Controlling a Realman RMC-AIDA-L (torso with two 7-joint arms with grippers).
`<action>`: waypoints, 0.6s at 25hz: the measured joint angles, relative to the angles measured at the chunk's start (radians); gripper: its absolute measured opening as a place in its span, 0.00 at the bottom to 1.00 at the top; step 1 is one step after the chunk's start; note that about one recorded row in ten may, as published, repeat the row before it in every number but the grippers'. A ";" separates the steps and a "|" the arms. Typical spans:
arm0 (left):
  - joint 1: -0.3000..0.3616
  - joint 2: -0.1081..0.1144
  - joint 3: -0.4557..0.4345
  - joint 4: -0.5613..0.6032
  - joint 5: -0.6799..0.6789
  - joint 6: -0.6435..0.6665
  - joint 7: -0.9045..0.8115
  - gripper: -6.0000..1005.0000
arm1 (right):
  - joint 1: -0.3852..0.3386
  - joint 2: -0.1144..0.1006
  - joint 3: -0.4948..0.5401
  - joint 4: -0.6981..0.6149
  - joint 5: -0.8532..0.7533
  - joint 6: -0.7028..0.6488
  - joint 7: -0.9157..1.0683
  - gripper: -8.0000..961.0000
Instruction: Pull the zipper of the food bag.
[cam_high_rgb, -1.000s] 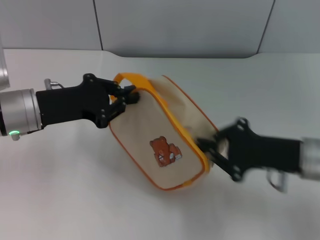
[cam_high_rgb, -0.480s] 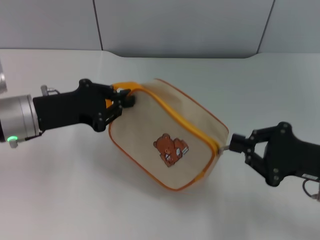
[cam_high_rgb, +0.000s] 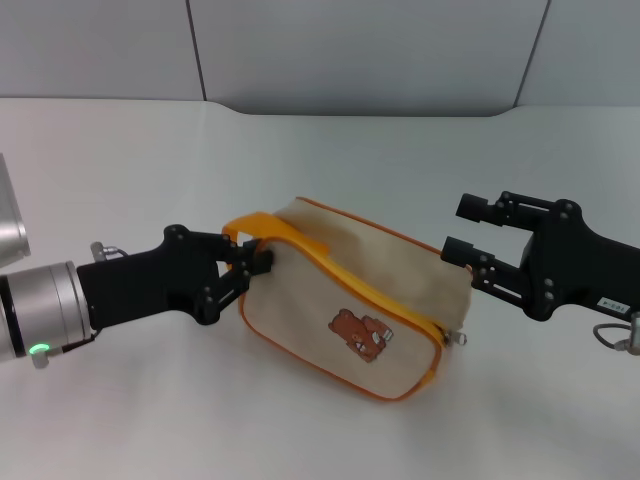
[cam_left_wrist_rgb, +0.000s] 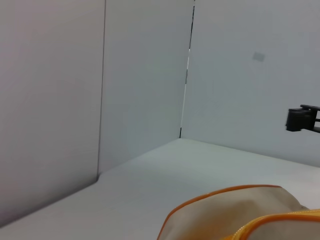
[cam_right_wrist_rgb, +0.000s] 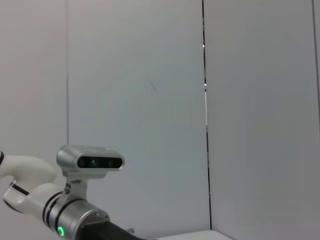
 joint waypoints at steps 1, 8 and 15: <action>0.000 0.000 0.000 0.000 0.000 0.000 0.000 0.22 | 0.002 0.000 -0.001 0.001 0.000 0.004 0.002 0.38; 0.012 0.009 -0.020 -0.003 -0.008 0.056 -0.054 0.24 | 0.008 -0.001 -0.005 0.004 -0.005 0.008 0.034 0.52; 0.002 0.084 -0.075 0.000 -0.002 0.450 -0.108 0.31 | 0.015 -0.055 -0.023 -0.006 -0.099 -0.175 0.131 0.85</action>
